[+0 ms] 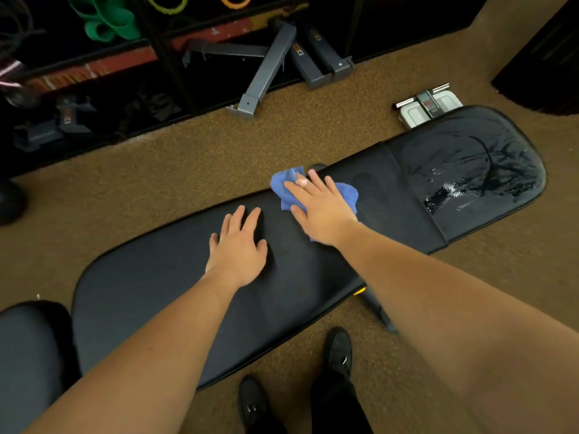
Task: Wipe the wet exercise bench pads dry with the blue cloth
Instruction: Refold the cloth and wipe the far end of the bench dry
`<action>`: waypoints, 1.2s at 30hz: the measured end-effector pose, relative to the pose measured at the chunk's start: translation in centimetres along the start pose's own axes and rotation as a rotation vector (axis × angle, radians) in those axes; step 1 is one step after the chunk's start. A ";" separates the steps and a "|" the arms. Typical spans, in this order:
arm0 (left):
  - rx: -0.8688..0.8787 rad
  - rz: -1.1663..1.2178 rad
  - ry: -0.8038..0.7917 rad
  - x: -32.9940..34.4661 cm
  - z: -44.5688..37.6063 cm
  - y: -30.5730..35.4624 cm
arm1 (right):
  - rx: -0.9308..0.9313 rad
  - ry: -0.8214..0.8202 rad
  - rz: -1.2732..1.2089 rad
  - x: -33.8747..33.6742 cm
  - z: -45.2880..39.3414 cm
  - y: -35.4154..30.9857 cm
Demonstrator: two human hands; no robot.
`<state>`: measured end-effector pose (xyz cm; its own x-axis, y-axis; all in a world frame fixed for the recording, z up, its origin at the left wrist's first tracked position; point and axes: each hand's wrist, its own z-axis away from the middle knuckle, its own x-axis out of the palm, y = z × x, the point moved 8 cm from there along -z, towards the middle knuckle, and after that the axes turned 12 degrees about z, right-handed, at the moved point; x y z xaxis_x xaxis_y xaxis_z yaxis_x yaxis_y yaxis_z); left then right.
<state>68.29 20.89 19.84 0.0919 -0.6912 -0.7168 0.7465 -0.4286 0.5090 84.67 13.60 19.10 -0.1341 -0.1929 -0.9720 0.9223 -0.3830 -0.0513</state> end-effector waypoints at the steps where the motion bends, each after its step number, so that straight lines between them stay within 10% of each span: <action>1: -0.014 0.008 0.012 -0.3 0.0 -0.4 | -0.051 0.045 -0.003 0.4 1.6 -1.2; 13: 0.061 -0.016 0.003 -0.5 1.0 0.3 | -0.340 0.165 0.045 4.7 16.0 -6.8; 20: 0.124 -0.054 -0.021 0.6 1.9 1.6 | 0.468 0.512 -0.198 -0.5 20.2 9.4; 25: 0.152 -0.030 -0.033 2.0 1.7 4.3 | 0.589 0.243 -0.170 3.0 18.2 10.9; 36: 0.172 0.017 0.007 4.6 -2.7 14.5 | 0.089 0.195 -0.366 2.6 19.4 4.1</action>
<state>81.36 13.05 22.61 0.1088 -0.6951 -0.7106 0.6211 -0.5106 0.5946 81.08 -5.97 20.80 -0.3686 0.1416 -0.9188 0.7905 -0.4724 -0.3899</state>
